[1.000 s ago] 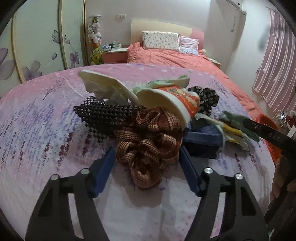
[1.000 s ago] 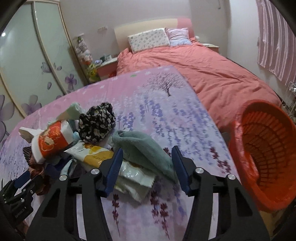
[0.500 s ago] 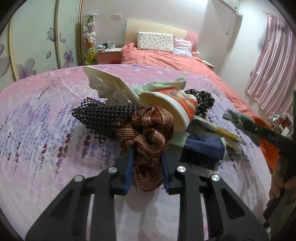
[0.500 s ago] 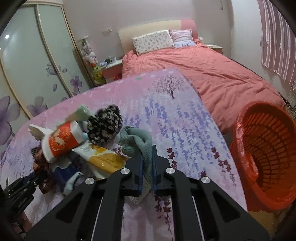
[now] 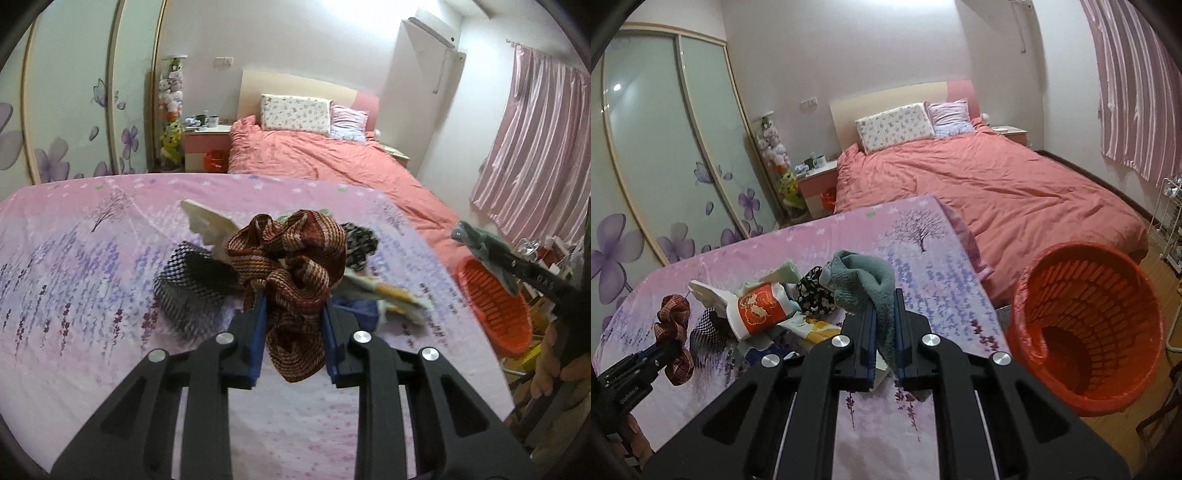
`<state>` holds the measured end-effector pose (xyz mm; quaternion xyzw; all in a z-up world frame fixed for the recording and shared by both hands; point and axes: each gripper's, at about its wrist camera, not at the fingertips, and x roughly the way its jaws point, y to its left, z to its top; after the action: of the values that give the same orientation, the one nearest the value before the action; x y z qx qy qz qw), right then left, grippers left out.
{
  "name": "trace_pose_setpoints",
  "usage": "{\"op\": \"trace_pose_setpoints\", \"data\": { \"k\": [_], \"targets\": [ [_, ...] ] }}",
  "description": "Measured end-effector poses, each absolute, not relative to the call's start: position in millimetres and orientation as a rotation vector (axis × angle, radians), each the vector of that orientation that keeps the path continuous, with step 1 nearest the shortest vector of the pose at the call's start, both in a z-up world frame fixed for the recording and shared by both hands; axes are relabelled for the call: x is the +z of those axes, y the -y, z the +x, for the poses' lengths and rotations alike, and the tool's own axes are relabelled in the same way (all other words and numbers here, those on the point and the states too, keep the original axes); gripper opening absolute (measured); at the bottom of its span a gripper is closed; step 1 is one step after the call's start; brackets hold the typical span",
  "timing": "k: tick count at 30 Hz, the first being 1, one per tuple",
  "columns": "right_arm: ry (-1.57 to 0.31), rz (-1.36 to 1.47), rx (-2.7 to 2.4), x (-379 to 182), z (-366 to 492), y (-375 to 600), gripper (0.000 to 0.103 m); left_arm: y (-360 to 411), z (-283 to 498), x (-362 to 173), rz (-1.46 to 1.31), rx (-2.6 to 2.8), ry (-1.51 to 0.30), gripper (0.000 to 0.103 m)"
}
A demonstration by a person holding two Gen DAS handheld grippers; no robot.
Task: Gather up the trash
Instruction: 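Carry the scrunchie and green cloth to the orange basket and release both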
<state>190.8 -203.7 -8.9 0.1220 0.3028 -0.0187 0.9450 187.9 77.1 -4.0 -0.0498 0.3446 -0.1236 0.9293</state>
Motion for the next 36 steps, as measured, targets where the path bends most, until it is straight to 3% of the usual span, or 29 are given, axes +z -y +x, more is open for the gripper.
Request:
{"op": "trace_pose_setpoints", "data": {
  "k": [23, 36],
  "targets": [
    [-0.567, 0.313, -0.132, -10, 158, 258, 0.008, -16, 209, 55, -0.009, -0.381, -0.697, 0.027],
    [-0.516, 0.347, -0.233, -3, 139, 313, 0.008, 96, 198, 46, 0.118, -0.537, -0.693, 0.027]
  ]
}}
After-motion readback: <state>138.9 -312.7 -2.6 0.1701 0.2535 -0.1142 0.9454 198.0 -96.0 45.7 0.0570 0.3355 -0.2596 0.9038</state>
